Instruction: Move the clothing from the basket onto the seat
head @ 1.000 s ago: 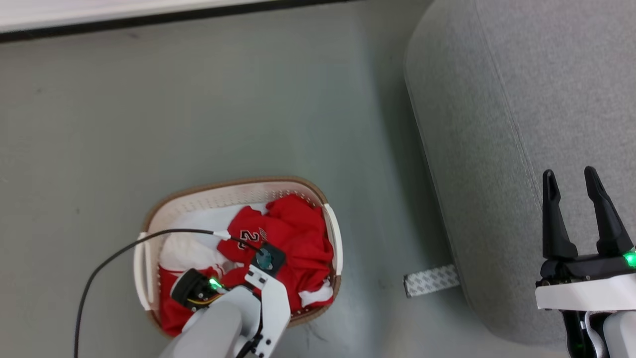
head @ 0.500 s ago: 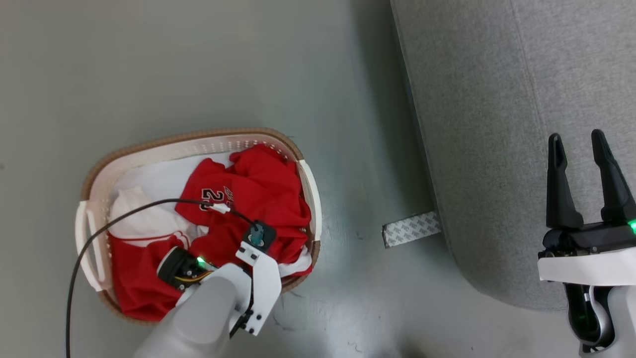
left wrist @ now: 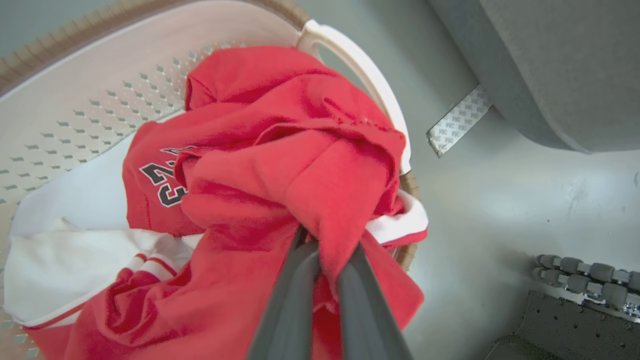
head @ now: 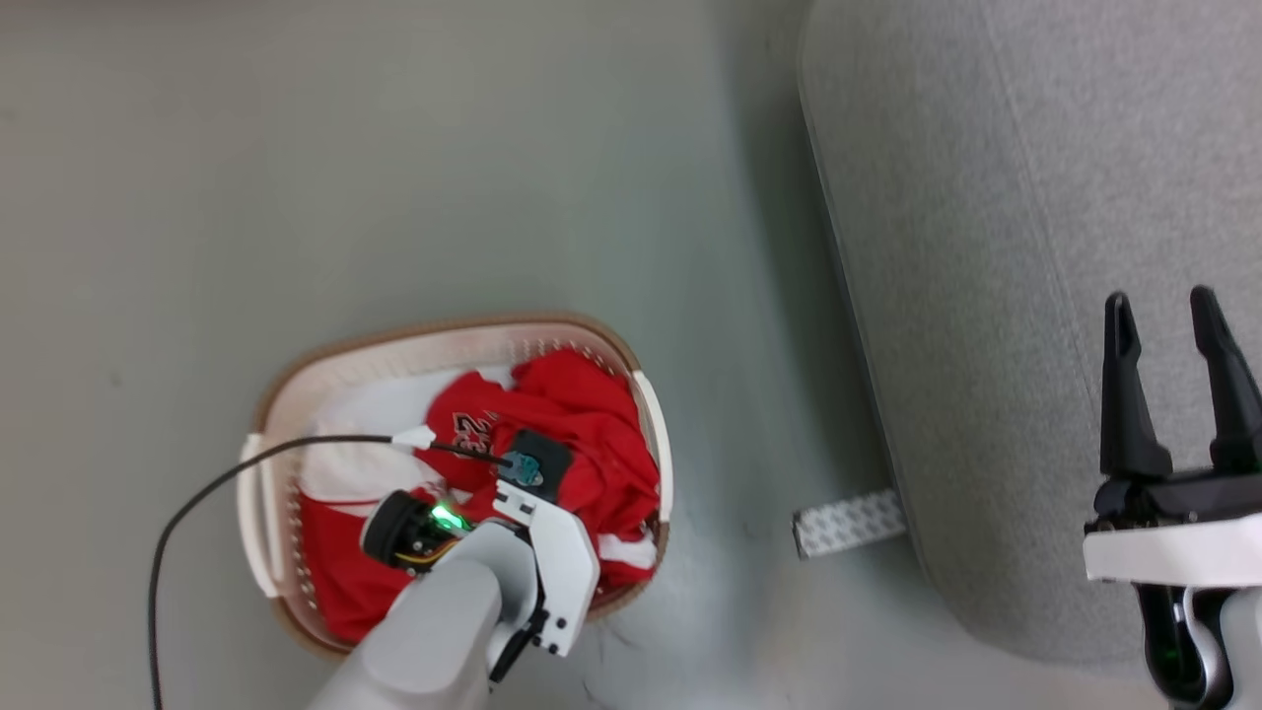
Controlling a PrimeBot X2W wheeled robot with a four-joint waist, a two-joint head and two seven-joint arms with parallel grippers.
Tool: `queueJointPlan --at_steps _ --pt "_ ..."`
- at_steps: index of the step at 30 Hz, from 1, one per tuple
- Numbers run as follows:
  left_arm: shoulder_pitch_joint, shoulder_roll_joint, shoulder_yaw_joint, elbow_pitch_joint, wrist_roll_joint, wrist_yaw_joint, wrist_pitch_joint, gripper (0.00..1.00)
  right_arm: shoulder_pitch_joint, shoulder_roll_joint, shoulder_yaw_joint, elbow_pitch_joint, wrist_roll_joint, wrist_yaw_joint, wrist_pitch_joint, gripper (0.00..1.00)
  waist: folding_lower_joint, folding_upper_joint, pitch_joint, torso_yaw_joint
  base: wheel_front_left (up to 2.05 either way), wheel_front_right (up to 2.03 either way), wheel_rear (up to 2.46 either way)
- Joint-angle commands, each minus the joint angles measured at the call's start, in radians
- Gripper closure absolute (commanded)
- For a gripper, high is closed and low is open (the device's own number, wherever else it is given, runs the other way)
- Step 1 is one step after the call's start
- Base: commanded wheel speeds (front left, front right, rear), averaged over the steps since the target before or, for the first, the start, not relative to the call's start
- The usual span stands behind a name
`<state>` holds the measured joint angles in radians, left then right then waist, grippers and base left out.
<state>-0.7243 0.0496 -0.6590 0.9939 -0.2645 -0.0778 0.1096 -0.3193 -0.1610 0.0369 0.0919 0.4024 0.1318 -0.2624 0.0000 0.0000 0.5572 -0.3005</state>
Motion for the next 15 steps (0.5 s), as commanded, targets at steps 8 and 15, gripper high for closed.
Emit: queueJointPlan --at_steps 8,15 --pt "0.071 0.002 -0.039 -0.122 -0.125 0.043 -0.087 1.0 0.089 -0.006 -0.024 0.02 -0.03 -0.002 -0.003 0.0 0.0 0.0 -0.23 0.078 0.0 0.0 0.0" --pt "0.106 0.002 -0.025 -0.219 -0.186 0.09 -0.169 1.0 0.17 0.005 -0.04 0.036 -0.061 -0.002 -0.003 0.0 0.0 0.0 -0.382 0.111 0.0 0.0 0.0"
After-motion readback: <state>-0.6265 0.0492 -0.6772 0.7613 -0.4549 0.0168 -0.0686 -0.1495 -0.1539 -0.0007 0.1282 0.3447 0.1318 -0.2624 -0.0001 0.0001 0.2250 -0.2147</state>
